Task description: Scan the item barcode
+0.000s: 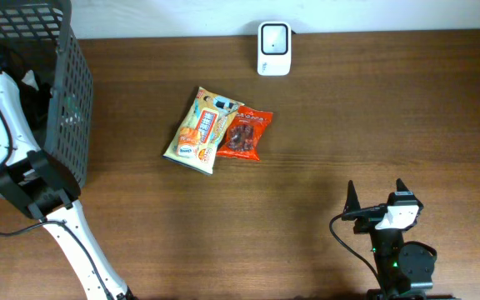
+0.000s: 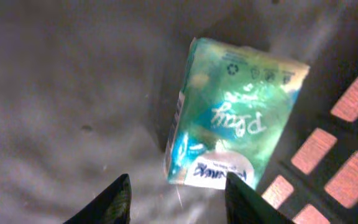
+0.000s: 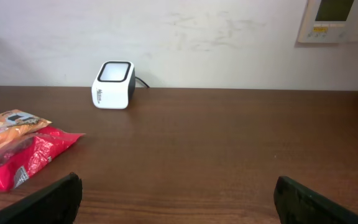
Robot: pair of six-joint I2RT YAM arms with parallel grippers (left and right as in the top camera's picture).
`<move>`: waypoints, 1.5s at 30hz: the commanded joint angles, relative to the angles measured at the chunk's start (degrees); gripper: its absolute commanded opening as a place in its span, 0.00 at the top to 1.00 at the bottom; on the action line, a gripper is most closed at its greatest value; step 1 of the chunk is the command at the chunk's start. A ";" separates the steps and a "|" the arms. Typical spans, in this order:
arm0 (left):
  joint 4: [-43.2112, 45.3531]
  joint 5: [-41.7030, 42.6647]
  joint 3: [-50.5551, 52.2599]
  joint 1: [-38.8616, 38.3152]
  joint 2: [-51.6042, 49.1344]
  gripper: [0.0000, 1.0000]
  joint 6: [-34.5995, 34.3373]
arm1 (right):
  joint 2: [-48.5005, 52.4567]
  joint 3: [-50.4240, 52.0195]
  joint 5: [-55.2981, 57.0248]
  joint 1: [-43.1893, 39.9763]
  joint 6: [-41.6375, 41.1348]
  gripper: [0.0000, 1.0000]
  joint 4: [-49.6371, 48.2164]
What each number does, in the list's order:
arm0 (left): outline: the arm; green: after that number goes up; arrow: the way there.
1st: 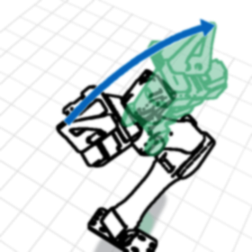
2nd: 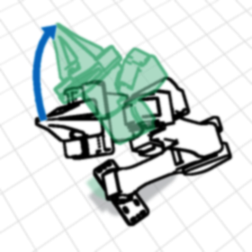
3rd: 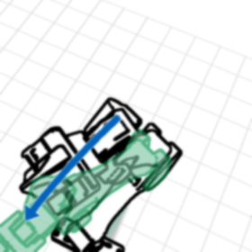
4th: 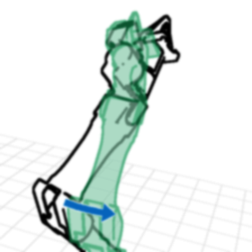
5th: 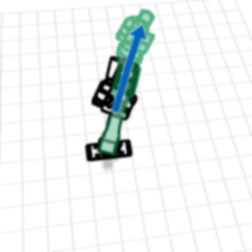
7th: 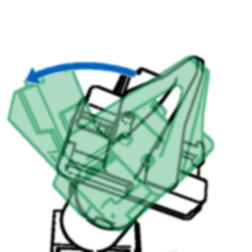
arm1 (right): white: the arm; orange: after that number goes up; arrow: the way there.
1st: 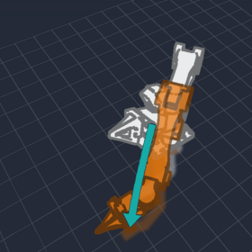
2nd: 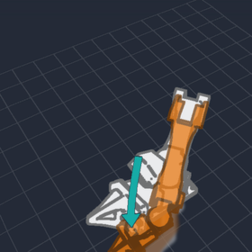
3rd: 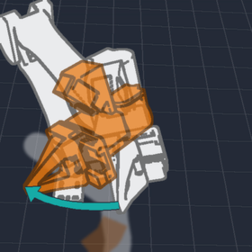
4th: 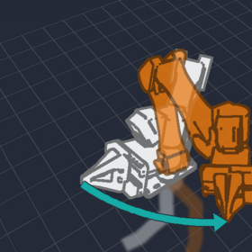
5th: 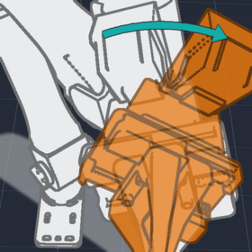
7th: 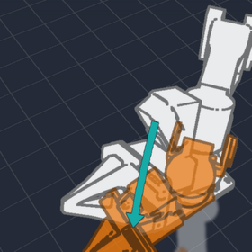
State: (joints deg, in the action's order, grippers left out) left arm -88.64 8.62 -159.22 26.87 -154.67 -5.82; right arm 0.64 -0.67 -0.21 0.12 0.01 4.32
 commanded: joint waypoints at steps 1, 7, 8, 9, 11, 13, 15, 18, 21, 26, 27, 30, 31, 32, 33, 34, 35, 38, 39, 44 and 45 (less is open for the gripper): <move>-2.62 0.59 -7.21 0.66 -5.31 0.49 0.28 | -0.28 0.35 0.48 -0.20 -0.26 0.02 0.37; -7.56 0.57 -19.21 0.94 -5.27 0.37 0.28 | -0.28 0.35 0.48 -0.20 -0.26 0.02 0.37; -7.93 0.55 -19.87 0.94 -5.27 0.34 0.31 | -0.28 0.35 0.48 -0.20 -0.26 0.02 0.37; -8.09 0.44 -20.00 0.94 -5.27 0.31 0.31 | -0.28 0.35 0.48 -0.20 -0.28 0.02 0.37; -8.09 0.42 -19.17 0.94 -5.35 0.22 0.31 | -0.28 0.35 0.48 -0.20 -0.26 0.02 0.37; -8.09 0.42 -17.68 0.79 -5.51 0.18 0.31 | -0.28 0.35 0.48 -0.20 -0.26 0.02 0.37; -7.76 0.37 -15.85 0.66 -5.75 0.18 0.33 | -0.28 0.35 0.48 -0.20 -0.28 0.02 0.37; -5.62 0.39 -10.78 0.61 -5.77 0.14 0.33 | -0.28 0.35 0.48 -0.20 -0.28 0.02 0.37; -2.80 0.42 -5.16 0.63 -5.77 0.14 0.35 | -0.28 0.35 0.48 -0.20 -0.26 0.02 0.37; 0.74 0.35 0.59 0.63 -5.77 0.22 0.37 | -0.28 0.35 0.48 -0.20 -0.26 0.02 0.37; 1.07 0.37 1.18 0.63 -5.77 0.25 0.35 | -0.28 0.35 0.48 -0.20 -0.26 0.02 0.37; 1.18 0.39 1.60 0.63 -5.77 0.33 0.35 | -0.28 0.35 0.48 -0.20 -0.26 0.02 0.37; 1.11 0.42 1.55 0.68 -5.66 0.33 0.35 | -0.28 0.35 0.48 -0.20 -0.26 0.02 0.37; 0.85 0.39 1.33 0.81 -5.46 0.33 0.35 | -0.28 0.35 0.48 -0.20 -0.26 0.02 0.37; 0.33 0.44 0.66 1.03 -5.20 0.33 0.33 | -0.28 0.35 0.48 -0.20 -0.26 0.02 0.37; 0.04 0.44 0.04 1.11 -5.03 0.33 0.33 | -0.28 0.35 0.48 -0.20 -0.26 0.02 0.37; -0.22 0.44 -0.74 1.18 -4.81 0.33 0.33 | -0.28 0.35 0.48 -0.20 -0.26 0.02 0.37; -1.07 0.44 -3.54 1.31 -3.50 0.33 0.33 | -0.28 0.35 0.48 -0.20 -0.26 0.02 0.37; -1.27 0.46 -4.37 1.31 -2.78 0.33 0.33 | -0.28 0.35 0.48 -0.20 -0.26 0.02 0.37; -2.69 0.59 -6.82 1.31 0.83 0.35 0.33 | -0.28 0.35 0.48 -0.20 -0.26 0.02 0.37; -3.02 0.61 -6.93 1.31 1.62 0.35 0.33 | -0.28 0.35 0.48 -0.20 -0.26 0.01 0.37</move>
State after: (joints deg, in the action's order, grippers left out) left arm -90.80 8.62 -164.18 27.75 -154.82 -5.61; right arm 0.64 -0.67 -0.21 0.14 -0.01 4.32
